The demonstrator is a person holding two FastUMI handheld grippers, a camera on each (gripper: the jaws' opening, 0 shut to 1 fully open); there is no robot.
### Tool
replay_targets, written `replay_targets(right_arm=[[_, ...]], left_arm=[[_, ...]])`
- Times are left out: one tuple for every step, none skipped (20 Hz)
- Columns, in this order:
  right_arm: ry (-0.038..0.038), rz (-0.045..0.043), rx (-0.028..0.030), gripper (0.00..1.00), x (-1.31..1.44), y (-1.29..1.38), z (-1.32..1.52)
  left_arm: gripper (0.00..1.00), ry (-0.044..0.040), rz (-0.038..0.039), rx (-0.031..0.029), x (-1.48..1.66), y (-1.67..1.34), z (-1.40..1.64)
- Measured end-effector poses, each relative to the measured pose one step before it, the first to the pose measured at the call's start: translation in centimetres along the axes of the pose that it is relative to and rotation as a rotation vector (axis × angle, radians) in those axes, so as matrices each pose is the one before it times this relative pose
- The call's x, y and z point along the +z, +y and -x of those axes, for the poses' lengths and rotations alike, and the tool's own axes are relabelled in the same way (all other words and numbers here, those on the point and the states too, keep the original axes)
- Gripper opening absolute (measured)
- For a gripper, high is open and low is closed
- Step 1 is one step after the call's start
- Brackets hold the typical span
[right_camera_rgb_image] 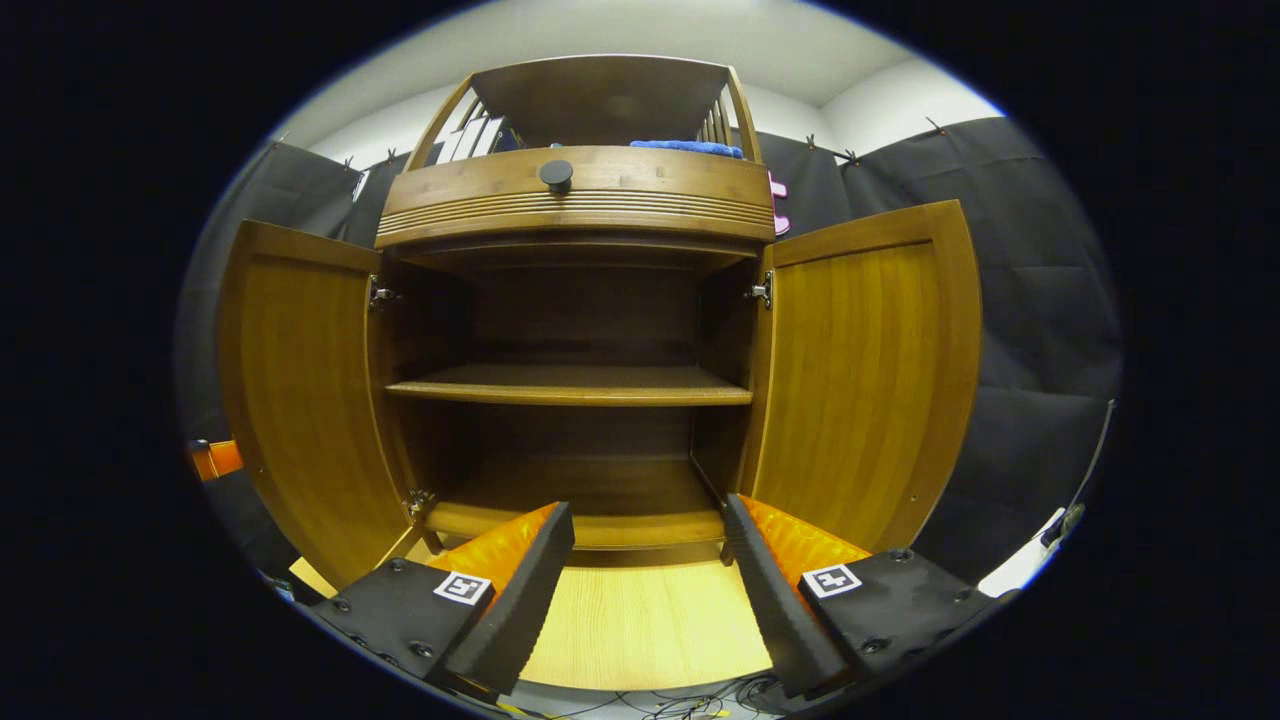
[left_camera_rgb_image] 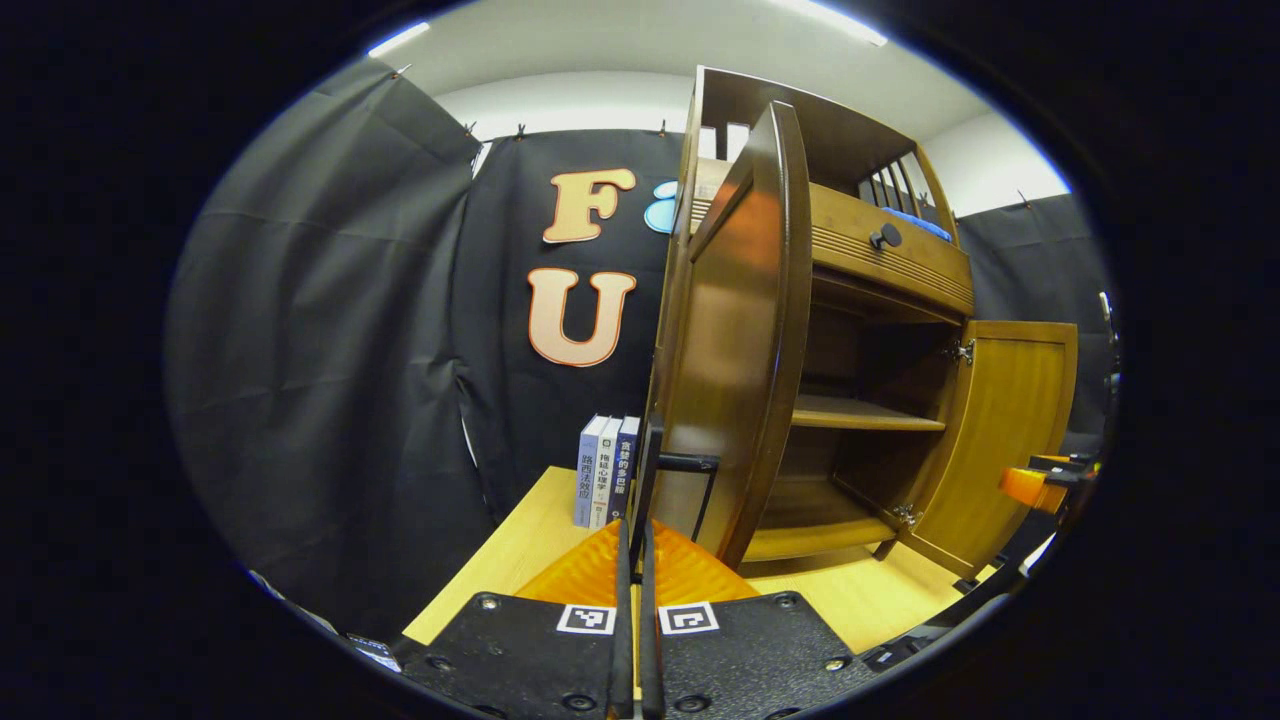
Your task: Open the right door of the double-door shoe cabinet with the right hand, and open the left door with the left hand.
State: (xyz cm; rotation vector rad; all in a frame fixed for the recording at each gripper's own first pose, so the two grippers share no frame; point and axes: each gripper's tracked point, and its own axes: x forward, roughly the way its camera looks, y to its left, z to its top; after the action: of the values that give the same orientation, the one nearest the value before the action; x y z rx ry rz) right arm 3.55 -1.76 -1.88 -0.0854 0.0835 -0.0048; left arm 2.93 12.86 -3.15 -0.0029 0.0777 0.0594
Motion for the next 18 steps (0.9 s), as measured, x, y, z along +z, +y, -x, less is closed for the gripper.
replay_targets(right_arm=[[-0.00224, -0.00149, 0.00227, 1.0, 0.069, 0.113, 0.005], [-0.00176, -0.00094, 0.00129, 1.0, 0.018, 0.003, 0.029], [-0.00023, -0.00221, 0.00296, 1.0, 0.049, 0.103, 0.073], [-0.00029, -0.00223, 0.00434, 1.0, -0.009, 0.195, 0.061], [-0.00138, -0.00102, 0.00299, 1.0, 0.024, 0.148, 0.103], [-0.00114, 0.0008, 0.00163, 0.93, 0.07, 0.062, 0.106], [-0.00113, 0.00019, 0.00232, 0.98, 0.004, 0.056, 0.078], [-0.00054, -0.00012, 0.00229, 0.98, 0.041, 0.103, 0.142], [0.00013, 0.00038, 0.00161, 0.98, 0.047, -0.003, 0.174], [-0.00064, 0.00122, 0.00036, 0.98, 0.083, 0.005, 0.171], [0.00085, -0.00107, -0.00037, 0.98, 0.066, -0.085, 0.216], [-0.00058, -0.00514, -0.0005, 0.98, 0.106, -0.076, 0.362], [-0.00437, -0.00722, -0.00101, 0.98, 0.301, -0.097, 0.234], [-0.00569, -0.00516, -0.00084, 0.98, 0.372, -0.088, 0.402], [-0.00617, -0.00097, -0.00112, 0.98, 0.327, -0.04, 0.258], [-0.00769, 0.00378, -0.00137, 0.98, 0.413, -0.128, 0.262], [-0.00801, 0.00643, -0.00213, 0.98, 0.351, -0.081, 0.291], [-0.01009, 0.00328, -0.00311, 0.99, 0.61, -0.173, 0.276]], left_arm=[[0.02, -0.00226, -0.00961, 0.00818, 0.168, 0.106, 0.515], [0.02, -0.00449, -0.01297, 0.00195, 0.072, 0.008, 0.537], [0.0, -0.00683, -0.01001, -0.006, 0.424, -0.358, 0.881], [0.0, -0.00409, -0.00824, -0.00438, 0.318, -0.345, 0.583], [0.0, -0.00167, -0.00907, -0.002, 0.186, -0.291, 0.433], [0.0, 0.00042, -0.00888, -0.00226, 0.239, -0.288, 0.384], [0.05, 0.00066, -0.00654, 0.00016, 0.142, -0.311, 0.299], [0.05, 0.00171, -0.00703, -0.00364, 0.209, -0.371, 0.214], [0.02, 0.00112, -0.00907, -0.00097, 0.073, -0.313, 0.2], [0.0, -0.00044, -0.00667, 0.0049, 0.226, -0.183, 0.119], [0.05, 0.00253, -0.00387, 0.00605, 0.112, -0.262, 0.069], [0.05, 0.00944, -0.00137, -0.00217, 0.011, -0.46, 0.183], [0.0, 0.00431, 0.00192, -0.00764, 0.019, -0.607, 0.109], [0.0, -0.00491, 0.00369, -0.01144, 0.31, -0.618, 0.266], [0.0, -0.0068, 0.00214, -0.00781, 0.312, -0.423, 0.202], [0.05, -0.00262, -0.00076, -0.00251, 0.163, -0.372, 0.063], [0.1, 0.00274, -0.00376, 0.00517, 0.118, -0.158, 0.231], [0.16, 0.00062, -0.0032, 0.00495, 0.057, -0.188, 0.057]])
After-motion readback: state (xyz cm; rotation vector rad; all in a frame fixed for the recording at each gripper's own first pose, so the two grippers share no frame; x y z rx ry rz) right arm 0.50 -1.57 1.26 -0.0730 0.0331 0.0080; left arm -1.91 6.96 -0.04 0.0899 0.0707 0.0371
